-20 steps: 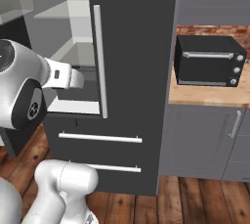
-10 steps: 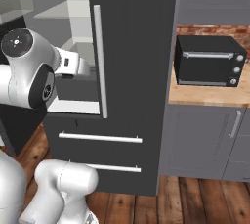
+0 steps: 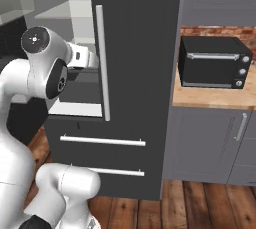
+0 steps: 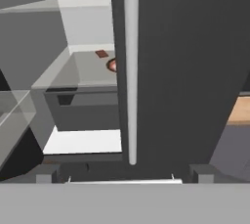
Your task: Retrieve the chicken drumstick from the fridge and place it on the saucepan with marinade on the stove.
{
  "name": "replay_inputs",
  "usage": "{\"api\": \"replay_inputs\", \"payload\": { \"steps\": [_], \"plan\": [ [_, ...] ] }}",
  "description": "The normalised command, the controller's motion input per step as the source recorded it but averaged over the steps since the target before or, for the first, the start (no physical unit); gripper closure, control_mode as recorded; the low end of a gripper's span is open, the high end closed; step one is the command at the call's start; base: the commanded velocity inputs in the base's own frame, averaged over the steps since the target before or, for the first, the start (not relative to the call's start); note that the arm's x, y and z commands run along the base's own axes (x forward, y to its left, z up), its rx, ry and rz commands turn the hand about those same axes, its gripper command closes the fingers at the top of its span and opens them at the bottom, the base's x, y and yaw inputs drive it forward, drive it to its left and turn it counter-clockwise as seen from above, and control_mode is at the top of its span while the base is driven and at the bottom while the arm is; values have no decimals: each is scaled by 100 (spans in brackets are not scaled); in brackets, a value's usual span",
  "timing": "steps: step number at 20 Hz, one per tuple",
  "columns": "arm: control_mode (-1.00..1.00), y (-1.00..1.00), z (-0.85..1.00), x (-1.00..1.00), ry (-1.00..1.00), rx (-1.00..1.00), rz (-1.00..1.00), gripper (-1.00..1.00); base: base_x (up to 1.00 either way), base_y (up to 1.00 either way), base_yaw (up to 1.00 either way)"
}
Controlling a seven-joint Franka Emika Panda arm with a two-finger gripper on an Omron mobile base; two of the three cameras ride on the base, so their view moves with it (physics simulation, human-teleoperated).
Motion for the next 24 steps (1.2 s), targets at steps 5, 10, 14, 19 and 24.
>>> {"api": "replay_inputs", "payload": {
  "steps": [5,10,14,19,24],
  "plan": [
    [-100,1,-7,50,-3,0,0,-100,0,0,0],
    [-100,0,-5,38,0,0,0,-100,0,0,0],
    [-100,0,-5,35,0,0,0,-100,0,0,0],
    [-100,0,-18,39,0,0,0,-100,0,0,0],
    [-100,0,-21,39,-1,0,0,-100,0,0,0]
  ]
}}
